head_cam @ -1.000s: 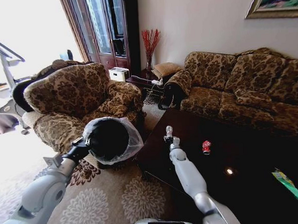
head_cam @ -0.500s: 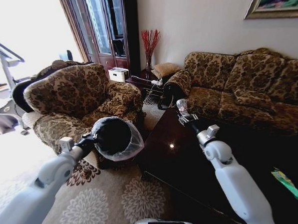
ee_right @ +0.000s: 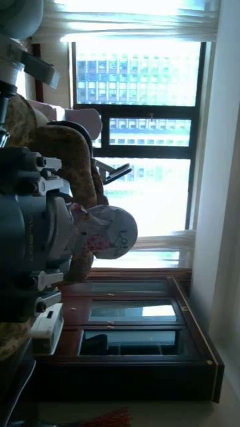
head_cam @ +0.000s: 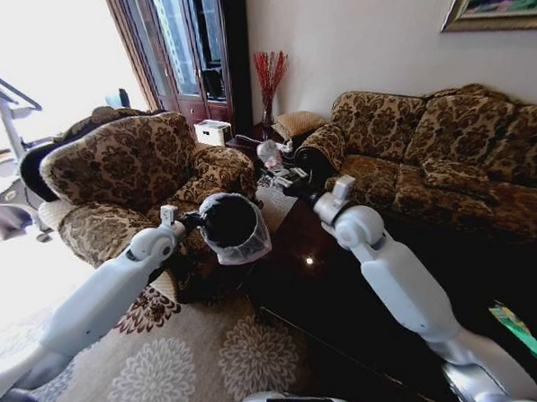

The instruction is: Move to the front of the table and place the trash on the table into the trash bin.

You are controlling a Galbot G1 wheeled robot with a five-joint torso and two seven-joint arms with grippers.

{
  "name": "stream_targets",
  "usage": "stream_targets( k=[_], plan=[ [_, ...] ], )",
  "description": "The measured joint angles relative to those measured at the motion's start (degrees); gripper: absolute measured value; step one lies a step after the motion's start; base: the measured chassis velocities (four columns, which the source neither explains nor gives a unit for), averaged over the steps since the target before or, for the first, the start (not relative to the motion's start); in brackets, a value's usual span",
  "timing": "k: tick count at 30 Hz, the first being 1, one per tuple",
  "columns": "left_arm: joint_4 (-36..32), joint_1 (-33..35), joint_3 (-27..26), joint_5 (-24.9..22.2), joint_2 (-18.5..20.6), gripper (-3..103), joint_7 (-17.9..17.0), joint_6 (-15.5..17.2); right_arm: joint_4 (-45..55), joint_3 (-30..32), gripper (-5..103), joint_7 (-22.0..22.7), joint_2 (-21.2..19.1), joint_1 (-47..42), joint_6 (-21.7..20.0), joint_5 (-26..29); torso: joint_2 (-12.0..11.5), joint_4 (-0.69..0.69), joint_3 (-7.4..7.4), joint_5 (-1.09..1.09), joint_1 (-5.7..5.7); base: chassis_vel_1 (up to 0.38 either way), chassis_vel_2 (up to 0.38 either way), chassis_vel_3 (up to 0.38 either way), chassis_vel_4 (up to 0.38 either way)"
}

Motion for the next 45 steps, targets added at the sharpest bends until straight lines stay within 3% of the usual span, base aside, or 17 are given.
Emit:
stream_targets(
  k=[5,9,14,29,36,38,39,43,45],
  plan=[
    [3.75,-6.94,4.90,-2.26,-1.08,2,0.73,1.30,-0.74,-1.45,56,0.08,0.83,1.50,-0.36,-0.31,-0.01,0.01,0.01,0.00,0.01,0.000,0.000,0.000,0.000],
    [5.78,-14.04,10.26,-7.02,-2.16,2,0.78,5.57,-2.32,-1.05,56,-1.25,1.43,0.26,-0.27,-1.95,0.00,-0.07,0.01,0.05,0.02,0.000,0.000,0.000,0.000],
    [6.52,-18.37,14.23,-10.57,-2.93,2,-0.22,7.55,-3.54,-1.75,56,-2.91,1.24,-0.25,-0.04,-4.78,0.00,-0.02,0.00,0.03,0.01,0.000,0.000,0.000,0.000],
    [6.38,-21.96,17.29,-12.58,-2.33,2,-0.61,8.43,-3.31,-1.96,55,-3.59,0.56,-2.69,0.59,-11.18,0.00,-0.02,0.00,0.01,0.01,0.000,0.000,0.000,0.000],
    [4.97,-21.94,17.22,-13.03,-1.65,2,-0.67,8.64,-3.96,-3.27,86,-1.36,1.35,-1.58,0.59,-11.44,0.00,-0.03,-0.01,0.01,0.00,0.000,0.000,0.000,0.000],
    [4.93,-21.99,17.21,-13.08,-1.63,2,-0.68,8.73,-3.97,-3.36,86,-1.14,1.44,-1.55,0.60,-11.42,0.00,-0.02,0.00,0.02,0.00,0.000,0.000,0.000,0.000],
    [4.84,-22.06,17.15,-13.19,-1.58,2,-0.68,8.85,-3.93,-3.40,96,-0.73,1.53,-1.54,0.62,-11.38,0.00,-0.02,0.00,0.02,0.01,0.000,0.000,0.000,0.000],
    [4.30,-21.96,16.79,-13.44,-1.34,2,-0.75,9.08,-3.17,-2.79,100,0.50,1.62,-1.71,0.98,-10.96,0.00,-0.02,0.00,0.02,0.01,0.000,0.000,0.000,0.000],
    [3.17,-20.69,15.50,-13.22,-0.93,2,-1.00,9.14,-0.99,0.08,100,3.41,1.65,-2.60,1.44,-8.88,0.00,-0.01,0.00,0.03,0.01,0.000,0.000,0.000,0.000]
  ],
)
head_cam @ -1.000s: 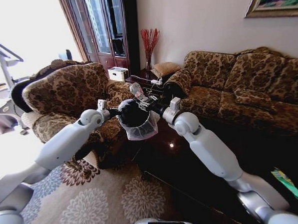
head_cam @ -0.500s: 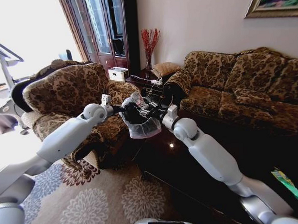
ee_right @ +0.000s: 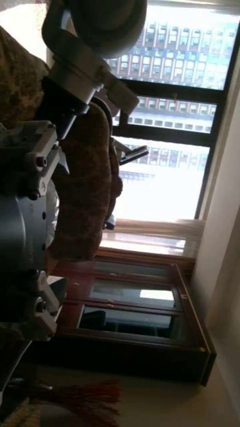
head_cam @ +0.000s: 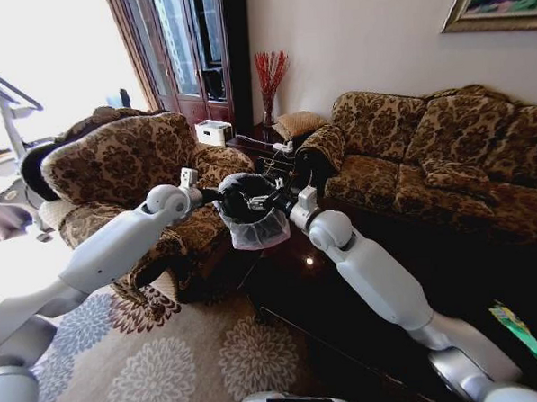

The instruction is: Move to the front of the table and place the trash on the table into the trash bin.

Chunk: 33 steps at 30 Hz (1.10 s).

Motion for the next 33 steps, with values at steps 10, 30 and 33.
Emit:
stream_targets(
  k=[10,30,33],
  plan=[
    [-3.65,8.64,-8.90,6.09,0.47,2,-0.14,-0.74,0.36,16.87,100,5.36,-6.22,-10.53,-0.61,1.72,0.00,-0.04,0.00,0.02,0.00,0.000,0.000,0.000,0.000],
    [-13.69,24.55,-21.28,7.89,5.36,2,-1.53,-1.01,2.71,24.33,100,7.37,-9.16,-26.01,0.41,-0.72,0.00,0.00,-0.01,-0.01,0.00,-0.008,-0.005,-0.008,-0.008],
    [-14.83,27.32,-23.90,7.89,6.92,2,-1.33,-1.42,2.59,23.71,100,7.25,-8.42,-25.90,-1.28,-1.22,0.01,0.01,-0.01,-0.02,0.00,-0.053,-0.056,-0.060,-0.050]
  ],
)
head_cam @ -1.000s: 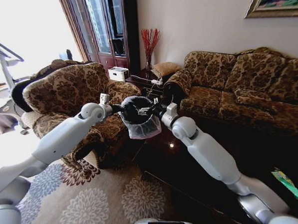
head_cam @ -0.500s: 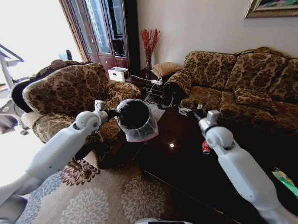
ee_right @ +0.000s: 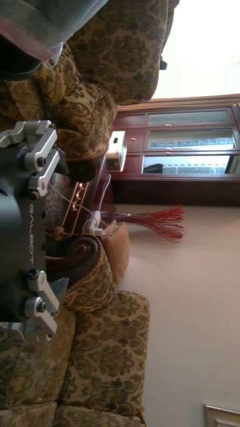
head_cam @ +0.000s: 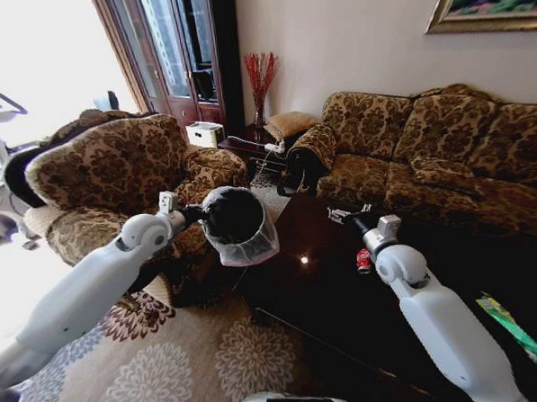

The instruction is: Move to the front of the table and place the trash on the table into the trash bin.

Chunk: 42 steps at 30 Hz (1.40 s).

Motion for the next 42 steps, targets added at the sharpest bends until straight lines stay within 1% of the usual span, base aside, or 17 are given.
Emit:
stream_targets(
  k=[3,5,6,8,9,11,15,19,22,28,35,39,42],
  plan=[
    [-0.67,1.39,-1.14,-0.02,1.06,2,0.57,-0.65,0.05,-0.08,100,-0.02,0.41,-0.38,-0.85,0.38,0.00,-0.01,0.00,0.01,0.00,-0.066,-0.072,-0.070,-0.072],
    [-0.67,1.39,-1.14,-0.02,1.06,2,0.57,-0.65,0.05,-0.08,100,-0.02,0.41,-0.38,-0.85,0.38,0.00,-0.01,0.00,0.01,0.00,-0.076,-0.078,-0.074,-0.068],
    [-1.18,2.20,-1.66,-0.13,1.66,2,0.92,-1.59,0.05,-0.06,100,-0.13,0.64,-0.80,-0.77,0.39,0.00,-0.01,0.00,0.01,0.00,-0.108,-0.099,-0.081,-0.088],
    [-1.51,2.39,-1.76,-0.28,1.71,2,0.90,-2.04,-0.07,0.08,100,-0.14,0.69,-1.01,-0.59,0.43,0.00,-0.03,0.00,0.00,0.00,-0.108,-0.122,-0.075,-0.087],
    [-2.01,2.62,-1.82,-0.49,1.72,2,0.80,-2.56,-0.38,0.23,100,-0.12,0.73,-1.23,-0.40,0.59,0.00,-0.07,0.00,0.00,0.00,-0.129,-0.122,-0.068,-0.070],
    [-3.17,3.23,-2.04,-0.74,1.82,2,0.77,-3.22,-0.59,0.60,100,-0.03,0.77,-1.76,-0.37,0.80,0.00,-0.11,0.01,0.01,0.00,-0.106,-0.090,-0.049,-0.057],
    [-4.31,3.79,-2.36,-0.85,2.28,2,0.77,-3.43,-0.44,0.89,100,-0.01,0.77,-2.44,-0.37,0.83,0.00,-0.06,0.01,0.06,0.01,-0.044,-0.037,-0.009,-0.021],
    [-5.61,5.15,-3.39,-0.86,3.29,2,0.78,-3.70,-0.30,0.83,100,-0.10,0.67,-2.86,-0.17,0.78,0.00,0.00,0.01,-0.01,0.00,0.000,0.000,0.000,0.000],
    [-6.42,6.48,-4.05,-0.86,4.01,2,0.78,-3.90,-0.19,0.41,100,-0.37,0.62,-3.05,-0.10,0.71,0.00,0.02,0.00,-0.01,-0.01,0.000,0.000,0.000,0.000],
    [-7.61,8.57,-5.33,-0.35,4.93,2,0.86,-4.23,0.09,-0.01,100,-0.37,1.07,-3.55,0.25,0.45,0.01,0.00,0.00,0.02,-0.01,-0.057,0.036,0.051,-0.041],
    [-9.40,10.59,-6.76,-0.26,5.44,2,0.48,-4.23,0.07,-0.03,100,-0.49,1.90,-3.93,0.51,-0.68,0.01,-0.03,0.00,0.01,-0.01,-0.183,0.139,0.172,-0.160],
    [-9.79,11.49,-7.73,-0.13,5.90,2,0.17,-4.23,-1.51,-0.62,100,1.56,3.04,-4.67,2.44,-2.31,-0.01,-0.04,0.02,0.02,0.04,-0.208,0.155,0.191,-0.193],
    [-10.57,14.11,-11.12,0.04,6.70,2,-0.20,-4.19,-7.45,-0.77,100,3.58,5.30,-6.35,3.52,-3.31,-0.04,-0.04,0.04,0.02,0.09,-0.116,0.109,0.099,-0.089]
  ],
)
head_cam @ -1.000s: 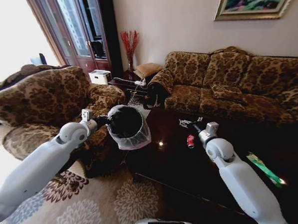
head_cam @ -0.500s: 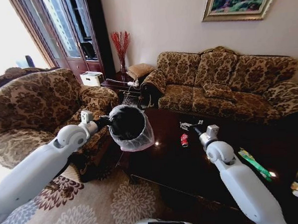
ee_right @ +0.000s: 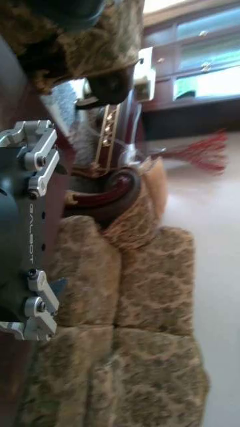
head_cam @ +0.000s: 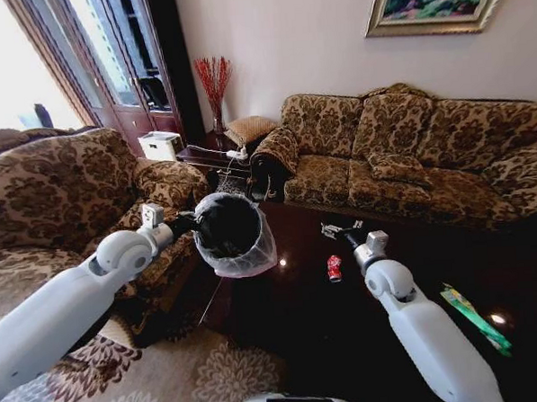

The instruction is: Move to the front of the table and place the trash on the table into the trash bin.

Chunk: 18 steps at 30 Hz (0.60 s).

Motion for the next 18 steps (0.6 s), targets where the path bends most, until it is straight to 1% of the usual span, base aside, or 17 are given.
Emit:
stream_targets(
  k=[1,5,6,7,8,10,11,15,18],
  plan=[
    [0.00,0.00,0.00,0.00,0.00,2,0.00,0.00,0.00,0.00,100,0.00,0.00,0.00,0.00,0.00,0.00,0.00,0.00,0.00,0.00,-0.100,0.043,0.018,-0.069],
    [-0.16,1.40,-2.18,-0.11,0.66,2,0.24,0.04,-7.57,-0.10,100,1.84,3.77,-1.07,0.03,0.14,0.01,0.02,-0.03,-0.02,-0.08,0.000,0.000,0.000,0.000],
    [-0.16,1.40,-2.18,-0.11,0.66,2,0.24,0.04,-7.57,-0.10,100,1.84,3.77,-1.07,0.03,0.14,0.01,0.02,-0.03,-0.02,-0.08,0.000,0.000,0.000,0.000],
    [-0.27,1.44,-2.35,-0.22,0.71,2,0.28,0.06,-9.74,-0.35,100,3.04,5.13,-1.05,-0.22,-0.04,0.03,0.03,-0.05,-0.03,-0.14,0.000,0.000,0.000,0.000],
    [-0.27,1.44,-2.35,-0.22,0.71,2,0.28,0.06,-9.74,-0.35,100,3.04,5.13,-1.05,-0.22,-0.04,0.03,0.03,-0.05,-0.03,-0.14,0.000,0.000,0.000,0.000],
    [-0.62,1.44,-2.46,-0.42,0.97,2,0.33,0.09,-13.01,-0.56,100,4.84,7.58,-0.80,-1.12,-0.06,0.06,0.04,-0.07,0.03,-0.18,0.023,-0.018,-0.013,0.031],
    [-0.76,1.44,-2.47,-0.51,1.09,2,0.33,0.12,-14.27,-0.58,100,5.44,8.54,-0.67,-1.39,-0.16,0.06,0.04,-0.07,0.02,-0.18,0.046,-0.013,-0.035,0.061],
    [-1.07,1.83,-2.85,-0.58,1.24,2,0.27,0.16,-16.25,-0.51,100,6.47,10.08,-0.61,-2.12,-0.39,0.05,0.02,-0.04,-0.02,-0.11,0.011,-0.003,-0.009,0.015],
    [-1.15,2.18,-3.16,-0.57,1.25,2,0.27,0.17,-16.91,-0.35,100,6.50,10.28,-0.61,-2.14,-0.47,0.04,0.02,-0.03,-0.01,-0.07,0.000,0.000,0.000,0.000]
  ],
)
